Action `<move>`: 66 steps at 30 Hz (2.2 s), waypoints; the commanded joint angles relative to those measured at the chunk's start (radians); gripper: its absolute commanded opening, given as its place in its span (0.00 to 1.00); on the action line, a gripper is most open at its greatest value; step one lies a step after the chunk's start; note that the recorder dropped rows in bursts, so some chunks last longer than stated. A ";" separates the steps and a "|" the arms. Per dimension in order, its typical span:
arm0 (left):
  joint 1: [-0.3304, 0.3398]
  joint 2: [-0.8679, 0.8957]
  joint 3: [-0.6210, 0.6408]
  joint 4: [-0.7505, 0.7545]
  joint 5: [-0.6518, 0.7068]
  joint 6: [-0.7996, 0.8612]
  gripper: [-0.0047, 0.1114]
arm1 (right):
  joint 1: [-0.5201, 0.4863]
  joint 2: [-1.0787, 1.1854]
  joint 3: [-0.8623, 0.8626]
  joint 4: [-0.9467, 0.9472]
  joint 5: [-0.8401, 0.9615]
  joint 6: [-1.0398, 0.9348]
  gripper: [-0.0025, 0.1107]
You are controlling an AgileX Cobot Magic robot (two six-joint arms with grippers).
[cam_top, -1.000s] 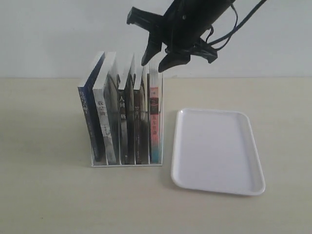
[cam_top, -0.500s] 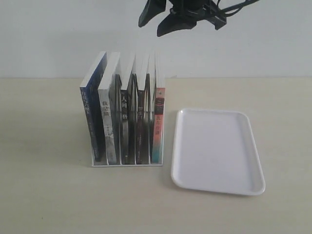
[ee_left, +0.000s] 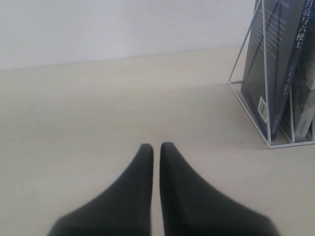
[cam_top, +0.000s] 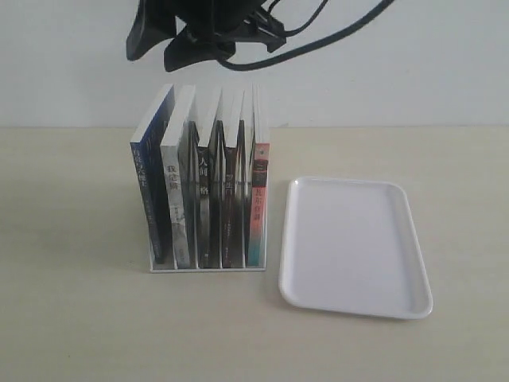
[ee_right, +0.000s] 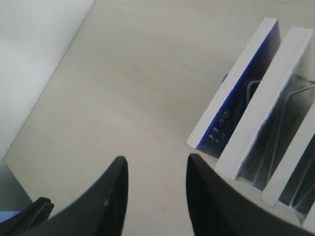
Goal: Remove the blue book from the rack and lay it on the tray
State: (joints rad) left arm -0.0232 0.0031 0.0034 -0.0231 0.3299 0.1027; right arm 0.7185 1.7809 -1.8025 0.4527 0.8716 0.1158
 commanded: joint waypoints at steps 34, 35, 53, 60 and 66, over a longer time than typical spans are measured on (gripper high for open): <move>0.002 -0.003 -0.003 -0.002 -0.016 0.002 0.08 | 0.008 0.358 -0.443 -0.453 0.350 0.399 0.35; 0.002 -0.003 -0.003 -0.002 -0.016 0.002 0.08 | 0.008 0.363 -0.443 -0.463 0.350 0.399 0.35; 0.002 -0.003 -0.003 -0.002 -0.016 0.002 0.08 | 0.008 0.427 -0.443 -0.462 0.350 0.407 0.31; 0.002 -0.003 -0.003 -0.002 -0.016 0.002 0.08 | 0.008 0.371 -0.443 -0.462 0.350 0.382 0.02; 0.002 -0.003 -0.003 -0.002 -0.016 0.002 0.08 | 0.008 0.225 -0.443 -0.473 0.350 0.372 0.02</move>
State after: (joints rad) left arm -0.0232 0.0031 0.0034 -0.0231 0.3299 0.1027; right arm 0.7280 2.0743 -2.2406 -0.0132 1.2456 0.5007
